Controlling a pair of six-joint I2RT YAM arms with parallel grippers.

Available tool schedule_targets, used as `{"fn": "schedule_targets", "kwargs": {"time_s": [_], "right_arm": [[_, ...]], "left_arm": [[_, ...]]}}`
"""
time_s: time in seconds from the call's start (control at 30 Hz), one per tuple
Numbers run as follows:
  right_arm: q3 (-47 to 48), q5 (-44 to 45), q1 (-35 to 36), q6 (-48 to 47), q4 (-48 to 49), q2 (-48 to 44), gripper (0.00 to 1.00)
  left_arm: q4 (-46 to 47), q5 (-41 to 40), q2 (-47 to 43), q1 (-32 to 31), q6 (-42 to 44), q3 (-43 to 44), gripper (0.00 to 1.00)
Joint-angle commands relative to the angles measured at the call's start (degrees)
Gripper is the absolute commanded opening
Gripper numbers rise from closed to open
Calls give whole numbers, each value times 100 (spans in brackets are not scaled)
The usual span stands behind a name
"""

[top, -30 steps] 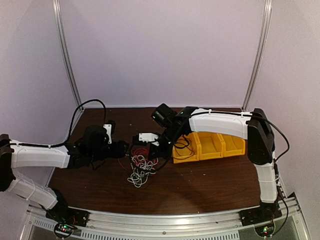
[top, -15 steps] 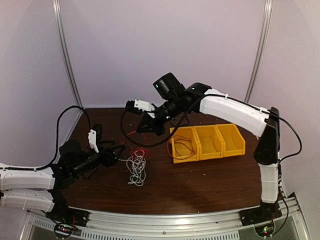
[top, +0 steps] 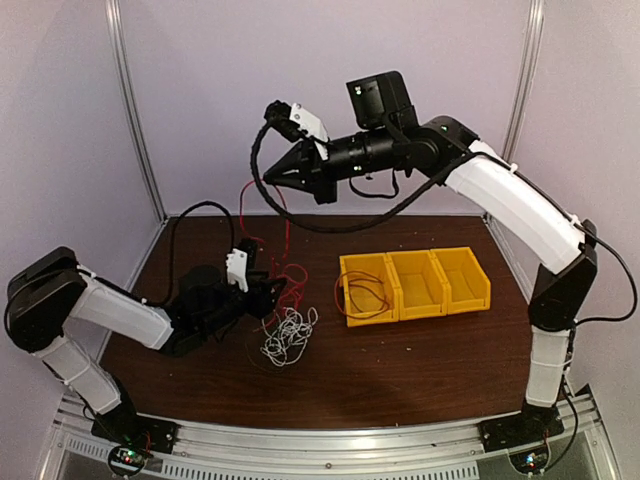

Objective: Untangle the cables

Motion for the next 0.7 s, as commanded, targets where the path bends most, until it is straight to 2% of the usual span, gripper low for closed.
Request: {"fn": "schedule_targets", "kwargs": {"time_s": [0.0, 0.23, 0.37, 0.47, 0.57, 0.67], "right_arm": [[407, -263, -149, -83, 50, -438, 0], [804, -962, -1000, 115, 126, -872, 0], [922, -1282, -1511, 309, 259, -1065, 0], [1057, -1517, -1884, 547, 411, -1199, 0], [1200, -1556, -2180, 623, 504, -1311, 0], [1155, -1411, -2308, 531, 484, -1427, 0]], "left_arm": [[398, -769, 935, -1, 164, 499, 50], [-149, -927, 1896, 176, -110, 1051, 39], [-750, -1084, 2085, 331, -374, 1224, 38], [-1325, -1521, 2059, 450, -639, 1317, 45], [-1910, -1935, 2015, 540, -836, 1443, 57], [-2324, -2126, 2020, 595, -894, 1542, 58]]}}
